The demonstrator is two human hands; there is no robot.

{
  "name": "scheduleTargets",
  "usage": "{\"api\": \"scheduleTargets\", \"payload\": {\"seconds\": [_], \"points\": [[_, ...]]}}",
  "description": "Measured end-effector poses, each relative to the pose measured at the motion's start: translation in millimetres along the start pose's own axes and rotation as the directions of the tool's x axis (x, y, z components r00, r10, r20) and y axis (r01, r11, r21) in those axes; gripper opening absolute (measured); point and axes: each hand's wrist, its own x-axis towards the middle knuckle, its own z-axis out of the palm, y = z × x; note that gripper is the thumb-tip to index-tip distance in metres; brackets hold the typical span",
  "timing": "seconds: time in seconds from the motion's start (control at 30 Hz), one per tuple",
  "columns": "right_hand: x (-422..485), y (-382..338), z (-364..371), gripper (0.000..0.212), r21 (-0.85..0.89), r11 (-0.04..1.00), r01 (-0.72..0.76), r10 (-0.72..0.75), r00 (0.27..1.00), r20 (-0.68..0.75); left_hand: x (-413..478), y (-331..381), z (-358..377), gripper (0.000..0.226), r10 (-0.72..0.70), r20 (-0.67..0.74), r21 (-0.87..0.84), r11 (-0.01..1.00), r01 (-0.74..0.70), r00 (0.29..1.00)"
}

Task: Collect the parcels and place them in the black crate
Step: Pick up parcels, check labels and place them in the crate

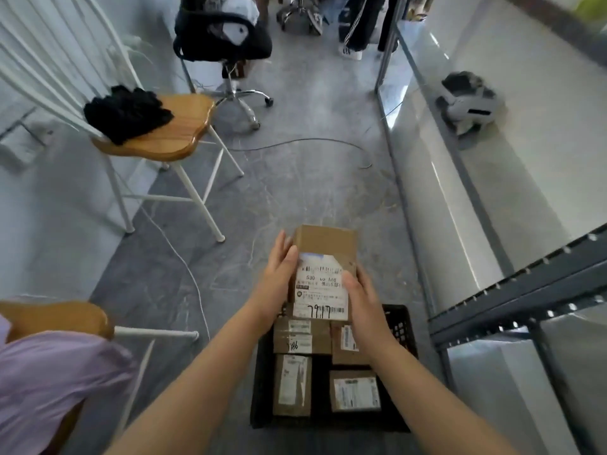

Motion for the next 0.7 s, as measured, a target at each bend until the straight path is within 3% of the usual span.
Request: {"api": "scheduleTargets", "payload": {"seconds": [0.1, 0.33, 0.53, 0.7], "points": [[31.9, 112.1, -9.4, 0.044, -0.046, 0.994, -0.099, 0.099, 0.995, -0.009, 18.4, -115.7, -24.2, 0.060, -0.046, -0.013, 0.004, 0.999, 0.046, 0.999], [105.2, 327.2, -24.3, 0.047, -0.132, 0.948, -0.290, 0.301, 0.950, 0.077, 60.5, -344.6, -74.4, 0.057, -0.246, -0.097, 0.049, 0.967, 0.252, 0.964], [149.3, 392.1, -20.3, 0.050, -0.164, 0.940, -0.301, 0.326, 0.932, 0.160, 92.1, -406.3, -88.2, 0.044, -0.210, -0.249, 0.112, 0.963, 0.243, 0.946], [162.3, 396.8, -4.1, 0.052, -0.201, 0.931, -0.303, 0.329, 0.938, 0.111, 106.4, -403.1, -85.1, 0.046, -0.164, -0.327, 0.156, 0.962, 0.224, 0.931]]}}
